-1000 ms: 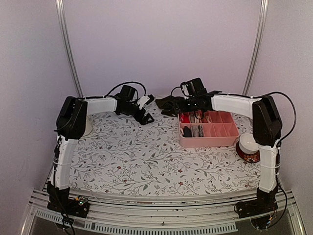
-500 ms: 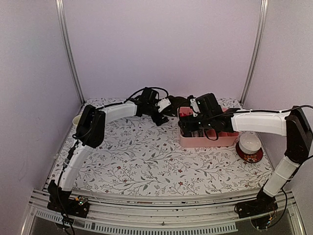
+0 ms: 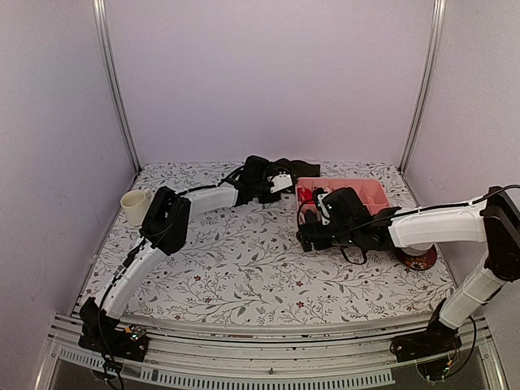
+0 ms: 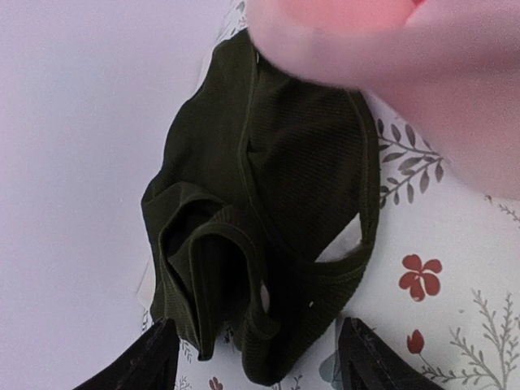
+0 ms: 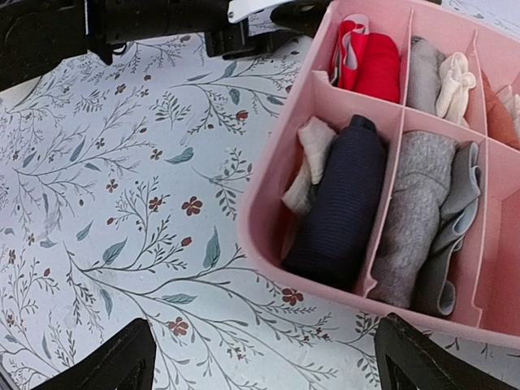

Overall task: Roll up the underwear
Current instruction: Move the underwear to the center of the board.

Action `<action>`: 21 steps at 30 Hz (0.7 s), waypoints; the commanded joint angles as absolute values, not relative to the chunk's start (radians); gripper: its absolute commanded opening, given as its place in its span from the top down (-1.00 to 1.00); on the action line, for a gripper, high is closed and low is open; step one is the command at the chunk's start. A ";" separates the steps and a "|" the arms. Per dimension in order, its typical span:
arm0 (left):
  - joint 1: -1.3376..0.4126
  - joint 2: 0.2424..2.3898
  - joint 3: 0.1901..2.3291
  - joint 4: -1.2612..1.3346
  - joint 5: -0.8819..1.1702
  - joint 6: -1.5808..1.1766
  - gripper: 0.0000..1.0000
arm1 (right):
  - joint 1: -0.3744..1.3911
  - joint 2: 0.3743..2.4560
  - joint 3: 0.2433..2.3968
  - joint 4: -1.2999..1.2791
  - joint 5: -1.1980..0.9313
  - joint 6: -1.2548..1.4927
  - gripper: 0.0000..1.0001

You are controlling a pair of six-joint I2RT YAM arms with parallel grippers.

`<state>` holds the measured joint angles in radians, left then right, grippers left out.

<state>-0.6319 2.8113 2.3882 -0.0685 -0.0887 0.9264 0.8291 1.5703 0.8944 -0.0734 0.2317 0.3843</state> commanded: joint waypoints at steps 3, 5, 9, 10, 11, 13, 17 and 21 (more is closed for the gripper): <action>-0.630 2.895 2.421 -0.080 -0.126 1.085 -0.12 | 0.888 1.602 0.894 -0.035 0.275 0.439 -0.91; -0.631 2.905 2.433 -0.093 -0.123 1.098 0.18 | 0.896 1.608 0.899 -0.044 0.279 0.440 -0.91; -0.632 2.915 2.431 -0.096 -0.118 1.116 0.87 | 0.906 1.601 0.897 -0.070 0.304 0.454 -0.91; -0.632 2.917 2.434 -0.095 -0.119 1.113 1.00 | 0.907 1.592 0.892 -0.071 0.302 0.459 -0.91; -0.633 2.917 2.432 -0.096 -0.118 1.112 1.00 | 0.910 1.582 0.883 -0.071 0.299 0.463 -0.91; -0.635 2.919 2.432 -0.108 -0.116 1.114 1.00 | 0.911 1.559 0.865 -0.072 0.292 0.476 -0.91; -0.636 2.913 2.429 -0.138 -0.109 1.100 1.00 | 0.914 1.530 0.828 -0.071 0.277 0.500 -0.91; -0.637 2.875 2.421 -0.213 -0.075 1.052 1.00 | 0.914 1.553 0.817 -0.078 0.270 0.522 -0.92</action>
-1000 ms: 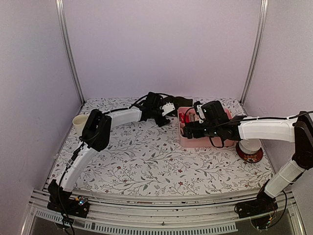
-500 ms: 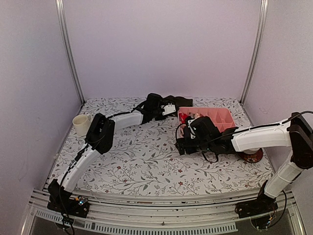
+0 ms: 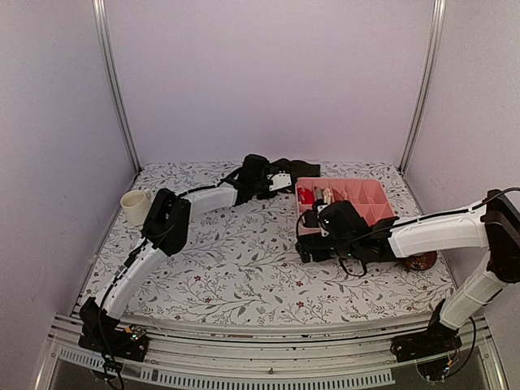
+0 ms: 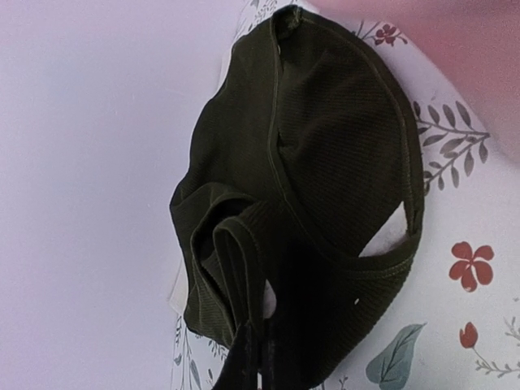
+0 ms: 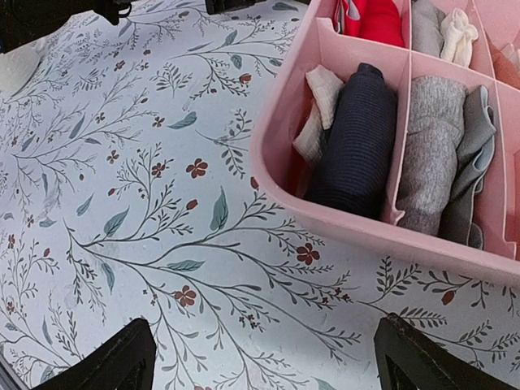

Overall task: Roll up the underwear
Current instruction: Move the underwear to the center of the board, then move the storage box to the center of the board.

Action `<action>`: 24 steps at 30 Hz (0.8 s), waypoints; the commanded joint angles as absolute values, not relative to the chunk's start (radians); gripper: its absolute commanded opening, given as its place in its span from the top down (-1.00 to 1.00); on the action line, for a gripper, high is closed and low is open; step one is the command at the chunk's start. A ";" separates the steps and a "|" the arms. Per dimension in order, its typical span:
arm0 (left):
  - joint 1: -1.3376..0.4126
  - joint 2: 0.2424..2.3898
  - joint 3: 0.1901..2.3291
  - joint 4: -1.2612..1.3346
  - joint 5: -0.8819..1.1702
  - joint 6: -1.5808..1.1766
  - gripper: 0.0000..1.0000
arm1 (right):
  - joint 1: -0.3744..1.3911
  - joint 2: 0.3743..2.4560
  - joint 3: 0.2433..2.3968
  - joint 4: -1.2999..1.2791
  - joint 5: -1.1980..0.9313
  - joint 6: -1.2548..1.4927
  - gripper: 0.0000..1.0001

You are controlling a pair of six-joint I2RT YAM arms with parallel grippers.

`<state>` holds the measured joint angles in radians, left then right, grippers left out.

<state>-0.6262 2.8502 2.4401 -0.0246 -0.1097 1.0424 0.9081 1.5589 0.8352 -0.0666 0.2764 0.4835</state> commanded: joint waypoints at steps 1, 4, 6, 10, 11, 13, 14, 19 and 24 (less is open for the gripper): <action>-0.638 2.855 2.404 -0.226 -0.069 1.039 1.00 | 0.914 1.566 0.818 -0.079 0.270 0.526 -0.93; -0.638 2.776 2.326 -0.263 -0.044 0.987 1.00 | 0.897 1.620 0.830 -0.077 0.273 0.530 -0.94; -0.638 2.712 2.253 -0.279 -0.023 0.951 1.00 | 0.870 1.661 0.833 -0.067 0.267 0.531 -0.95; -0.640 2.562 2.037 -0.239 -0.001 0.919 1.00 | 0.810 1.714 0.858 -0.025 0.246 0.512 -0.95; -0.640 2.533 1.991 -0.231 0.000 0.918 1.00 | 0.800 1.728 0.872 -0.022 0.245 0.500 -0.95; -0.639 2.482 1.911 -0.200 -0.008 0.912 1.00 | 0.779 1.763 0.910 -0.024 0.248 0.481 -0.96; -0.637 2.462 1.878 -0.192 -0.012 0.907 1.00 | 0.769 1.781 0.930 -0.026 0.250 0.469 -0.96; -0.629 2.346 1.709 -0.157 -0.035 0.865 1.00 | 0.698 1.870 1.023 -0.040 0.251 0.432 -0.97; -0.617 2.218 1.503 -0.117 -0.053 0.807 1.00 | 0.626 1.930 1.098 -0.035 0.238 0.393 -0.97</action>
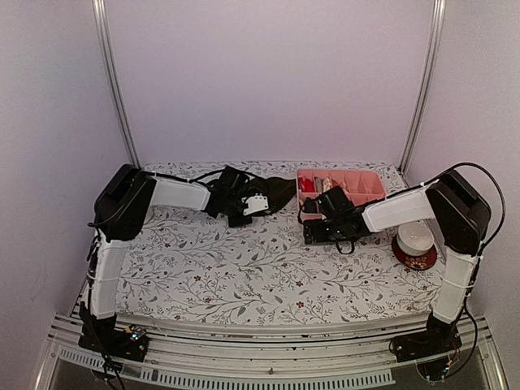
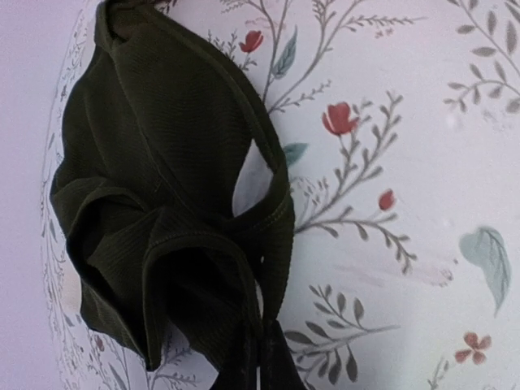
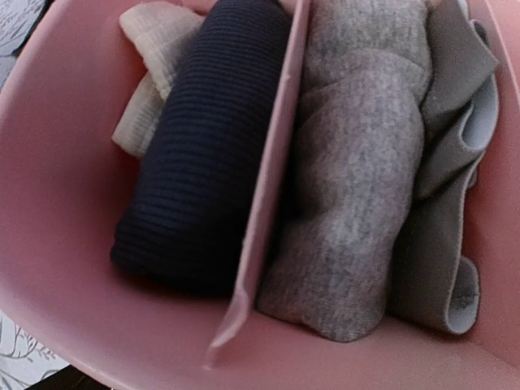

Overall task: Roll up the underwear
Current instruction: Move the storage box to the center of the board, then move the underwear to the center of the board.

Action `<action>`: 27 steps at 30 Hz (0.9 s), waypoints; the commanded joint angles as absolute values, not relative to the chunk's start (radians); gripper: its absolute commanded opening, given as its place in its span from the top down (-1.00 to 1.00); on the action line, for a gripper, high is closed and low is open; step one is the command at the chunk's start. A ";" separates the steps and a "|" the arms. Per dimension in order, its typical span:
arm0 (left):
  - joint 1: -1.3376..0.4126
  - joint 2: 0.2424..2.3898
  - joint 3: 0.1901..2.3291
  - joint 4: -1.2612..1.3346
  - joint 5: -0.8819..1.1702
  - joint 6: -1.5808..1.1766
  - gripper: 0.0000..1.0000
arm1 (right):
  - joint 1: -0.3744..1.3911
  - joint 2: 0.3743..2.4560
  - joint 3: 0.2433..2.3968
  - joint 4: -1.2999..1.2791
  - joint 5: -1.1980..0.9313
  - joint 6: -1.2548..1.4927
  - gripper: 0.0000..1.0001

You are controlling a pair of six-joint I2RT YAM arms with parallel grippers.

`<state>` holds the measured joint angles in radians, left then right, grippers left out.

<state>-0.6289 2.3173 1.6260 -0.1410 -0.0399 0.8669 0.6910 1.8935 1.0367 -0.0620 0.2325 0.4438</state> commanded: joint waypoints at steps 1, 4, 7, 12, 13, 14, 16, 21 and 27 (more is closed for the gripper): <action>-0.612 2.193 1.463 -0.098 -0.056 0.800 1.00 | 0.621 1.940 1.114 -0.037 0.234 0.387 -0.97; -0.598 2.145 1.383 -0.072 -0.055 0.768 1.00 | 0.604 1.963 1.155 -0.040 0.220 0.359 -0.97; -0.587 2.095 1.305 -0.050 -0.044 0.743 1.00 | 0.594 1.992 1.202 -0.053 0.213 0.326 -0.97; -0.579 1.995 1.175 -0.035 -0.006 0.698 1.00 | 0.588 2.041 1.307 -0.071 0.217 0.252 -0.97; -0.579 1.979 1.148 -0.034 0.004 0.690 1.00 | 0.588 2.046 1.312 -0.069 0.213 0.241 -0.97; -0.579 1.934 1.121 -0.036 0.016 0.681 1.00 | 0.588 2.044 1.313 -0.066 0.200 0.224 -0.97; -0.579 1.882 1.054 -0.045 0.057 0.666 1.00 | 0.589 2.020 1.294 -0.054 0.143 0.204 -0.95; -0.569 1.730 0.917 -0.123 0.241 0.661 1.00 | 0.661 1.888 1.169 0.021 -0.026 0.103 -0.93; -0.542 1.544 0.767 -0.247 0.424 0.670 1.00 | 0.774 1.861 1.150 0.048 -0.115 0.119 -0.92</action>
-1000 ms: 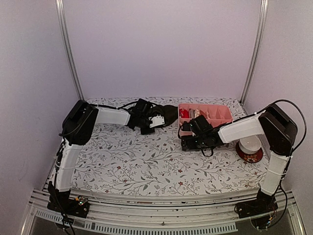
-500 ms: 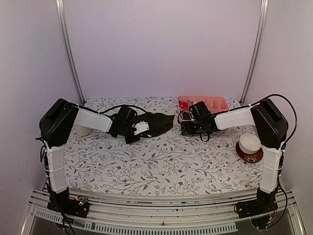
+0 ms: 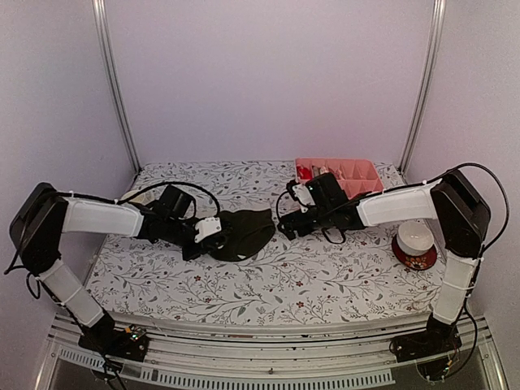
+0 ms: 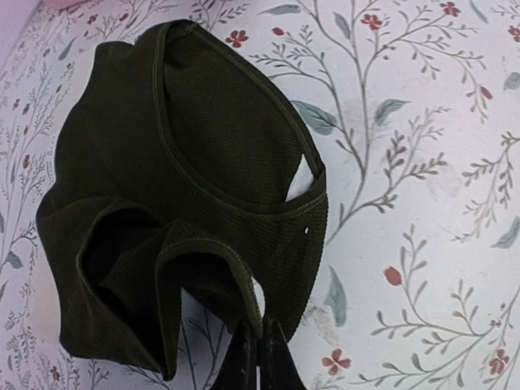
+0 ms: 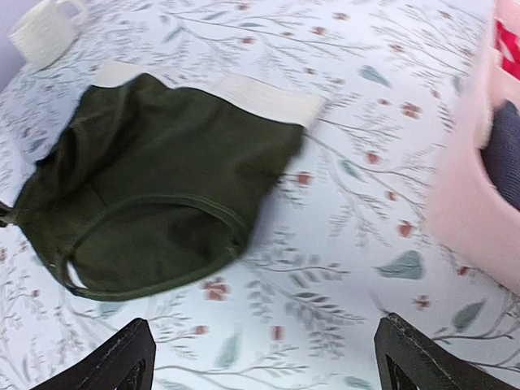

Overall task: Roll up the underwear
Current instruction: Move the underwear to the center of the board.

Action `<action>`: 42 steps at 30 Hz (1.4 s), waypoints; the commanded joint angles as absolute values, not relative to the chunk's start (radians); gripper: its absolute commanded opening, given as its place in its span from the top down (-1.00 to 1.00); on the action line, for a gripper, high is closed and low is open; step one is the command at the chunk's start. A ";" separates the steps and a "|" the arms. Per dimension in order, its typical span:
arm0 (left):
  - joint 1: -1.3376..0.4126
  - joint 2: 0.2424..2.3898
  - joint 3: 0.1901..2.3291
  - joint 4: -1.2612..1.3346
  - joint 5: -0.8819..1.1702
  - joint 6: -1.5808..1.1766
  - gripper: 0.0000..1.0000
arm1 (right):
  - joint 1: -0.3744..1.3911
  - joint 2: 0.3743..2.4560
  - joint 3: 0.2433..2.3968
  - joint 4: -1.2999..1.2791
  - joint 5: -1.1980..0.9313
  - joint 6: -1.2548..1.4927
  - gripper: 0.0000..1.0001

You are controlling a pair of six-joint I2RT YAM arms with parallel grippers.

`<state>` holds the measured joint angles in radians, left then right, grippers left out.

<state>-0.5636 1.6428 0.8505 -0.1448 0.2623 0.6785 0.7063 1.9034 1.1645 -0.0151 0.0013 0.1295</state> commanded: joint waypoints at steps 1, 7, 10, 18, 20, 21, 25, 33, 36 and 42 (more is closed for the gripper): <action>-0.540 1.504 0.741 -0.264 0.444 0.679 1.00 | 0.787 1.859 1.140 0.060 -0.128 0.143 -0.91; -0.536 1.325 0.604 -0.350 0.527 0.686 0.99 | 0.849 1.881 1.102 0.125 -0.124 0.277 -0.82; -0.521 1.211 0.572 -0.381 0.530 0.707 0.26 | 0.856 1.908 1.084 0.187 -0.146 0.344 -0.77; -0.392 0.969 0.513 -0.294 0.500 0.684 -0.93 | 0.867 1.994 1.122 0.252 -0.132 0.398 -0.72; -0.389 0.998 0.506 -0.236 0.403 0.644 -0.94 | 0.867 2.023 1.155 0.227 -0.119 0.400 -0.68; -0.388 1.026 0.506 -0.209 0.354 0.631 -0.94 | 0.867 2.037 1.173 0.210 -0.121 0.400 -0.65; -0.381 1.168 0.516 -0.106 0.195 0.609 -0.97 | 0.868 2.070 1.244 0.152 -0.110 0.396 -0.54; -0.376 1.323 0.510 0.008 0.068 0.616 -0.97 | 0.891 2.173 1.373 -0.008 -0.052 0.357 -0.37; -0.376 1.357 0.515 0.023 0.038 0.615 -0.97 | 0.921 2.203 1.424 -0.084 0.035 0.326 -0.36; -0.376 1.413 0.528 0.038 0.021 0.620 -0.97 | 0.963 2.254 1.523 -0.265 0.263 0.299 -0.39</action>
<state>-0.3866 1.3773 0.5236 -0.0032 0.0536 0.6201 0.9340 2.2047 1.4666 -0.0933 0.0799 0.3298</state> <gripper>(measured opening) 0.984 0.689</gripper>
